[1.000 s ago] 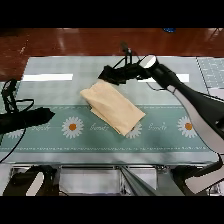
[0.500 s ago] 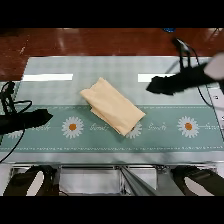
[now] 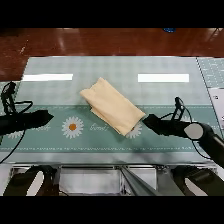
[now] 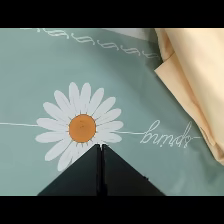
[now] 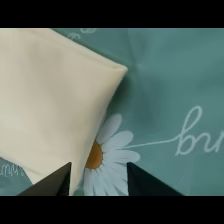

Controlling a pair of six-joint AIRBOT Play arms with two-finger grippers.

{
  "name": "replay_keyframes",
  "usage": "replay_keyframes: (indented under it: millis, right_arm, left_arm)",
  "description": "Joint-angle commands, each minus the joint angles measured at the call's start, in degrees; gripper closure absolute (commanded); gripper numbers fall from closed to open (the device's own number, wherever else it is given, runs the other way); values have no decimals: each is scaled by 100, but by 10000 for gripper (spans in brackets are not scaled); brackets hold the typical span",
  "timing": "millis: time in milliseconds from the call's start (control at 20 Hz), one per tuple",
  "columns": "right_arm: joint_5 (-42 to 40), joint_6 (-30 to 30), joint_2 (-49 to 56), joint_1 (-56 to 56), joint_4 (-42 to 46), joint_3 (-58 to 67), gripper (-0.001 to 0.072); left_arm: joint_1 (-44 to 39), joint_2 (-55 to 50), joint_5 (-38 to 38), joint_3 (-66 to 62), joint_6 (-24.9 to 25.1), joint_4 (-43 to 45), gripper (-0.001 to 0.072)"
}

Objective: Fold the shirts.

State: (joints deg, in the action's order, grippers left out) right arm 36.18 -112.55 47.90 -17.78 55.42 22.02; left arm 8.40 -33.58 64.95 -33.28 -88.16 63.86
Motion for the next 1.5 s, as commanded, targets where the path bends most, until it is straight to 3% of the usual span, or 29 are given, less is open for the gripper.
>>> replay_keyframes:
  millis: [0,200,450,500,550,600,650,700,900,1250,1450]
  right_arm:
    - [-691,852,739,-245,-1355,-221,301]
    - [-651,2371,1602,-245,-2855,181,301]
    - [-256,2809,2833,-245,-3163,1060,302]
    - [-81,2973,3071,-245,-3206,1305,330]
    - [101,3182,3274,-245,-3268,1578,425]
    - [278,3495,3432,-245,-3314,1864,596]
    - [472,3834,3569,-245,-3351,2212,691]
    - [614,3947,3670,-243,-3357,2564,691]
    - [988,3864,3969,-219,-3086,4297,692]
    - [2070,2618,4085,431,-1482,7451,692]
    - [3088,2363,4076,1285,-1434,8636,692]
  left_arm:
    - [2,-4,7,177,0,-52,691]
    - [2,-4,-4,551,2,-208,691]
    - [2,-4,-46,695,2,-240,692]
    - [2,-4,-44,695,2,-240,692]
    - [2,-4,-44,695,2,-240,691]
    - [2,-4,-44,695,2,-240,691]
    - [2,-4,-44,695,2,-240,691]
    - [2,-4,-44,695,2,-240,691]
    - [2,-4,-44,695,2,-240,691]
    - [2,-4,-37,695,2,-240,691]
    - [2,-4,-44,695,2,-238,691]
